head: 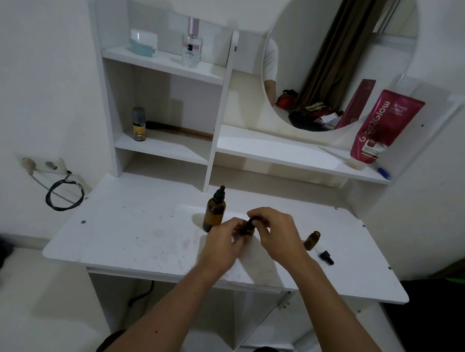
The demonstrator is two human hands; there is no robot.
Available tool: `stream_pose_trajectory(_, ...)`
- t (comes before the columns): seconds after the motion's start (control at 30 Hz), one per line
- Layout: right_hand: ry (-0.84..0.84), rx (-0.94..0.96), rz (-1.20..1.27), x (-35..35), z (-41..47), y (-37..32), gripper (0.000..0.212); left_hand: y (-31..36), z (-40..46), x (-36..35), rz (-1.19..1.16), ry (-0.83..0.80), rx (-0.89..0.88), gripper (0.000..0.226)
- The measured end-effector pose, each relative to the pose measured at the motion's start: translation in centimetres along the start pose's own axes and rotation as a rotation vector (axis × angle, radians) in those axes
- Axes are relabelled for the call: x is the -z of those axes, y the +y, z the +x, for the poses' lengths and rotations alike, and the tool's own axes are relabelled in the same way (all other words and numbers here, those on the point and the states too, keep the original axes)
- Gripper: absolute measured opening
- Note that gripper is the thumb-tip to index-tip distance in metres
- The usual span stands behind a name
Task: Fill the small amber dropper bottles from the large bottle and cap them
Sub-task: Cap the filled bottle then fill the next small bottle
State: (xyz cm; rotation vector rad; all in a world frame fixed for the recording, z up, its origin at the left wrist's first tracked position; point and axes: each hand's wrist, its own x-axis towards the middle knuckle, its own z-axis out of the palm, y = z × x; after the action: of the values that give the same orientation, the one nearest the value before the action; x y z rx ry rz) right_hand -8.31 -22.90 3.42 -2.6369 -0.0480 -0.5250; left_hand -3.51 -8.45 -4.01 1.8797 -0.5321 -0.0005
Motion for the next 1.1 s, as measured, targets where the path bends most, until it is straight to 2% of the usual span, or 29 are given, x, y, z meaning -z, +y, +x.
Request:
stream_pose_trajectory(0.13,0.038,-0.081,-0.004,-0.4,0.3,-0.3,0.018,0.2,0.0,0.1,-0.003,0.009,0.022,0.025)
stream_pose_trajectory(0.23,0.027,-0.15,-0.088,-0.2,0.3,-0.4,0.028,0.2,-0.2,0.1,-0.012,0.013,0.017,0.027)
stream_pose_trajectory(0.3,0.06,-0.137,-0.024,0.1,0.1,-0.5,0.031,0.0,-0.1,0.0,-0.016,0.014,0.026,0.028)
stream_pose_trajectory(0.37,0.049,-0.107,0.071,0.3,0.0,-0.4,0.026,0.0,0.0,0.0,-0.011,0.012,0.038,0.027)
stream_pose_trajectory(0.5,0.015,-0.125,0.031,0.0,0.3,-0.6,0.016,0.0,0.1,0.1,-0.012,0.018,0.012,0.024)
stream_pose_trajectory(0.6,0.038,-0.223,0.007,-0.2,0.4,-0.6,0.028,-0.1,0.0,0.1,-0.025,0.015,0.004,0.025)
stream_pose_trajectory(0.73,0.02,-0.178,0.126,-0.5,0.1,-0.3,0.018,-0.1,0.1,-0.1,-0.008,0.015,0.029,0.026)
stream_pose_trajectory(0.8,0.022,-0.174,0.11,-0.7,0.1,-0.4,0.016,-0.1,0.1,0.0,0.005,0.021,0.023,0.025)
stream_pose_trajectory(0.97,0.074,-0.213,0.087,-0.8,0.2,-0.3,0.023,0.0,0.1,0.1,0.011,0.028,0.011,0.026)
stream_pose_trajectory(1.1,0.018,-0.164,0.15,-0.7,0.0,0.0,0.023,-0.1,0.2,0.0,0.012,0.025,0.015,0.024)
